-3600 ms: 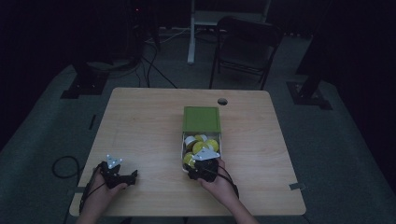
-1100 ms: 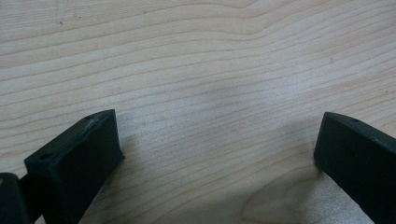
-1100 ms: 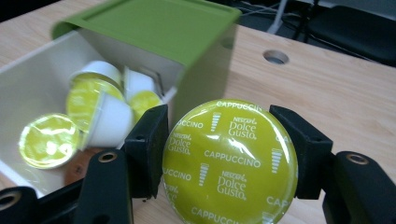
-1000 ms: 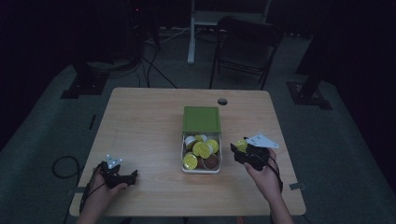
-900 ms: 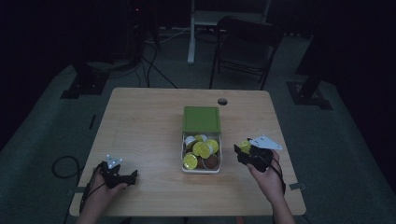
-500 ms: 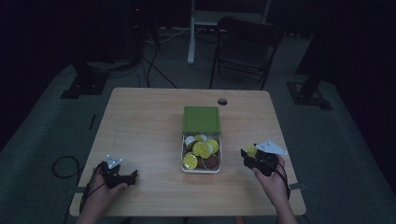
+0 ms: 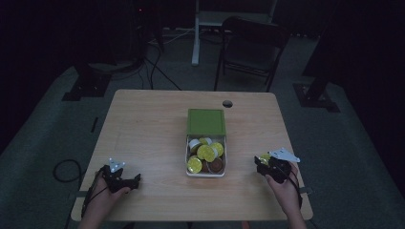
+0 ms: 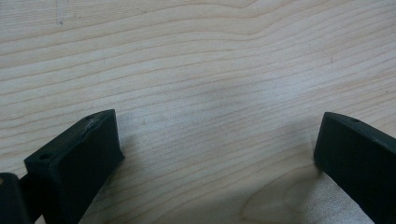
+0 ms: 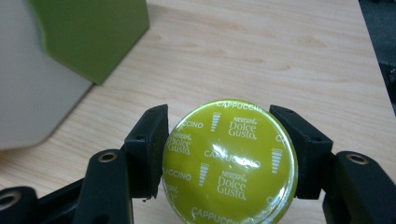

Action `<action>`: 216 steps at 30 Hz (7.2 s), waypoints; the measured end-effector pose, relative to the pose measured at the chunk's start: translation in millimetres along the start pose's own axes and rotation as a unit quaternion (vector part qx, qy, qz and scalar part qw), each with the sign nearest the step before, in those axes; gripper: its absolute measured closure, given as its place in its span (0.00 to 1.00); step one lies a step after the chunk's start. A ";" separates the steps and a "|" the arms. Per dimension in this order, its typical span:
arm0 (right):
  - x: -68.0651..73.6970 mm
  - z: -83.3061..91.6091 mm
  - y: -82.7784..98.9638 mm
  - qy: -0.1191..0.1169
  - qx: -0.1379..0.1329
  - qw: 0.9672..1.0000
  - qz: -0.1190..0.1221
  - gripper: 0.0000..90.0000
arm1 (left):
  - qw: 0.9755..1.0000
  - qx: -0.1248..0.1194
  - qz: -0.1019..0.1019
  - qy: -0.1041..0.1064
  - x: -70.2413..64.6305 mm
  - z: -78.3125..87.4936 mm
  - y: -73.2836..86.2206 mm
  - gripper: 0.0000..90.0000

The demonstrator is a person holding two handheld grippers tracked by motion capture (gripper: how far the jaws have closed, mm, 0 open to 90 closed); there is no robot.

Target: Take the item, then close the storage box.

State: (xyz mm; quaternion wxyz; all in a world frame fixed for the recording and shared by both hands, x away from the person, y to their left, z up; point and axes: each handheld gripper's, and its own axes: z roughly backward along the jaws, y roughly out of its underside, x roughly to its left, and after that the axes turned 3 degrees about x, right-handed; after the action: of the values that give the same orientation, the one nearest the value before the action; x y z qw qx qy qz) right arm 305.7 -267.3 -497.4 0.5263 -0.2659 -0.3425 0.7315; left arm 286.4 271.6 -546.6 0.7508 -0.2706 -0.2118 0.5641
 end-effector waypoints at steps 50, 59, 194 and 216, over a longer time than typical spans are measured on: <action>-38.3 -8.2 43.2 0.013 0.056 0.998 -0.039 0.34 | 1.000 0.000 0.000 0.000 -0.1 0.0 0.0 0.01; -39.4 -4.2 27.6 -0.001 0.055 0.998 -0.040 0.26 | 1.000 0.000 0.000 0.000 0.0 0.0 0.0 0.01; 52.3 -23.3 17.7 -0.233 0.009 0.961 0.151 0.13 | 0.975 -0.032 -0.187 0.118 -66.8 11.9 -17.9 0.05; 50.2 -17.8 3.0 -0.235 -0.017 0.963 0.132 0.13 | 0.963 -0.075 -0.200 0.166 -100.6 5.8 -45.2 0.06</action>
State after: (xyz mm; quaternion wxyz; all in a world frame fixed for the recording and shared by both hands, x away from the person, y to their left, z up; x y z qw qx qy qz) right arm 302.0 -216.2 -512.2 0.3252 -0.1383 -0.4311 0.8302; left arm 288.3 166.0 -514.2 0.8508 -0.3678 -0.1753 0.3317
